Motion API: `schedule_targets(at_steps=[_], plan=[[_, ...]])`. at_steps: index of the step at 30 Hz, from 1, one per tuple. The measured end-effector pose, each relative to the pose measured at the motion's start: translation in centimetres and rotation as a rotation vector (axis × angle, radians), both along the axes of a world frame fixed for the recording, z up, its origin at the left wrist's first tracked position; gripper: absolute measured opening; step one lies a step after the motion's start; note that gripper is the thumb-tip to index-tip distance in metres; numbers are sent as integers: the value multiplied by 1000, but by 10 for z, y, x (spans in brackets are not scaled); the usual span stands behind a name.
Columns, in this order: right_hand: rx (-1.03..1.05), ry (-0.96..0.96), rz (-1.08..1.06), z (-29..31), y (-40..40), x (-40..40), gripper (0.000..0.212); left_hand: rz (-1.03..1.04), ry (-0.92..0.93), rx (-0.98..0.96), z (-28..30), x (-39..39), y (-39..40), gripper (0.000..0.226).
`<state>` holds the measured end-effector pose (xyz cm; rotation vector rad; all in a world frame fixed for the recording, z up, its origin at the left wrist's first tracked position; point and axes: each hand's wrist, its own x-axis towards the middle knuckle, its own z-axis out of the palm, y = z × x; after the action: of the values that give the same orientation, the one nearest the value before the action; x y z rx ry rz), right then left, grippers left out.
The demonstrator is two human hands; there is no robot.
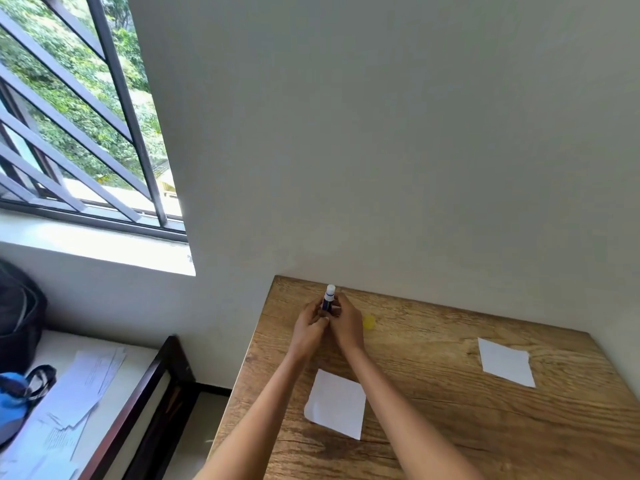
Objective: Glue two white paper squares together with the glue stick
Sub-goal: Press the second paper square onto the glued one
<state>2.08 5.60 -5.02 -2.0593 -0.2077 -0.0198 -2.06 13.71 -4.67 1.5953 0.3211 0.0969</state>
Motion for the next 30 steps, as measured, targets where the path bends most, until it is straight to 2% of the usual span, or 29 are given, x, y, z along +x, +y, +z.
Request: schedule_targets(at_steps=[2, 6, 10, 14, 19, 21, 25, 30], plan=[[-19, -5, -11, 2, 1, -1, 18, 23, 18, 9, 0, -1, 1, 50], [28, 13, -68, 5, -3, -20, 47, 156, -29, 50, 3, -16, -5, 44], [60, -55, -186, 8, -18, -49, 34, 168, -139, 149, 6, -39, -31, 27], [77, -77, -331, 22, -57, -66, 28, 20, -174, 188, 16, -44, -75, 25], [64, -40, -534, 34, -146, -74, 27, -311, -23, 257, 28, -40, -145, 32], [9, -20, -605, 34, -190, -72, 24, -378, 53, 262, 27, -34, -174, 36], [-72, 66, -716, 31, -274, -54, 25, -373, 172, 187, 27, -14, -228, 47], [-176, 289, -689, 20, -338, -17, 31, -343, 305, 135, 26, 28, -275, 56]])
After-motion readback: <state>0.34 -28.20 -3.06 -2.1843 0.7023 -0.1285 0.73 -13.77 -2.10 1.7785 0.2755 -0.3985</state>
